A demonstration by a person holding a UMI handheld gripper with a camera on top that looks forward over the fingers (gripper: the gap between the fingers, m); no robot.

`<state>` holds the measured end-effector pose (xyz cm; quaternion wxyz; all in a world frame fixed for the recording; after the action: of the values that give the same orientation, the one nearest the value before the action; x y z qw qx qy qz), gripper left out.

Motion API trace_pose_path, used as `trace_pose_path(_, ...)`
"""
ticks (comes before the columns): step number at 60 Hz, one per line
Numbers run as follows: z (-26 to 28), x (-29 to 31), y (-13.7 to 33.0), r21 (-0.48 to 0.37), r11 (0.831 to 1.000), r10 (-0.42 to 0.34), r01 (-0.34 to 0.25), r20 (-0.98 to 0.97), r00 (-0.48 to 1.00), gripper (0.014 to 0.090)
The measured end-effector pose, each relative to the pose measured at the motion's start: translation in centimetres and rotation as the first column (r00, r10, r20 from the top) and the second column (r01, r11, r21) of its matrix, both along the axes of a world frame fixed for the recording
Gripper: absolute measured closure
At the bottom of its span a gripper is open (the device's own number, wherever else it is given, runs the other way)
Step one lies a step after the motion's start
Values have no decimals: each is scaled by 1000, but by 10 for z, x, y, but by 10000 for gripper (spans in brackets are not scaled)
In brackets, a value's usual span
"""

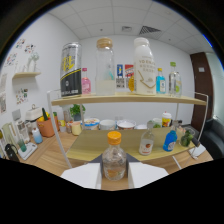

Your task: Make me a cup of Vodka Sunrise.

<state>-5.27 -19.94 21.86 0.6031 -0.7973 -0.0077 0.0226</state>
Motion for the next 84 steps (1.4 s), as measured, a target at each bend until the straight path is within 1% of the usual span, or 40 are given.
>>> trace_pose_path(4, -11, 0, -10, -22, 1000, -6, 6, -8, 1000, 694)
trace_pose_path(10, -24, 1, -21, -26, 1000, -10, 10, -12, 1000, 694)
trace_pose_path(19, -54, -4, -24, -34, 999, -3, 3, -8, 1000, 693)
trace_pose_path(23, -77, -6, -21, -65, 998, -3, 2, -12, 1000, 693)
trace_pose_path(26, -96, -6, -19, -104, 994, -13, 11, -12, 1000, 695)
trace_pose_path(33, -140, -7, -14, -187, 982, -37, 32, -20, 999, 695)
trace_pose_path(40, -171, -8, -11, -237, 971, -40, 38, -2, 999, 696)
trace_pose_path(54, -198, -11, -12, -283, 959, -25, 29, 20, 999, 690)
trace_pose_path(60, -197, -13, -12, -277, 961, -19, 23, 18, 1000, 684)
trace_pose_path(63, -200, -12, -14, -296, 955, -22, 28, 23, 999, 680)
trace_pose_path(65, -200, -12, -15, -294, 955, -24, 30, 23, 999, 677)
trace_pose_path(70, -203, -12, -22, -309, 950, -28, 34, 23, 999, 669)
trace_pose_path(73, -204, -11, -25, -316, 948, -30, 36, 25, 999, 626)
trace_pose_path(76, -204, -8, -28, -316, 948, -37, 46, 34, 999, 560)
trace_pose_path(80, -205, -4, -35, -330, 943, -38, 50, 42, 998, 478)
trace_pose_path(82, -204, -4, -40, -333, 942, -34, 45, 39, 999, 337)
trace_pose_path(83, -202, -3, -42, -333, 942, -34, 45, 37, 999, 285)
trace_pose_path(84, -200, -3, -45, -333, 942, -34, 43, 34, 999, 266)
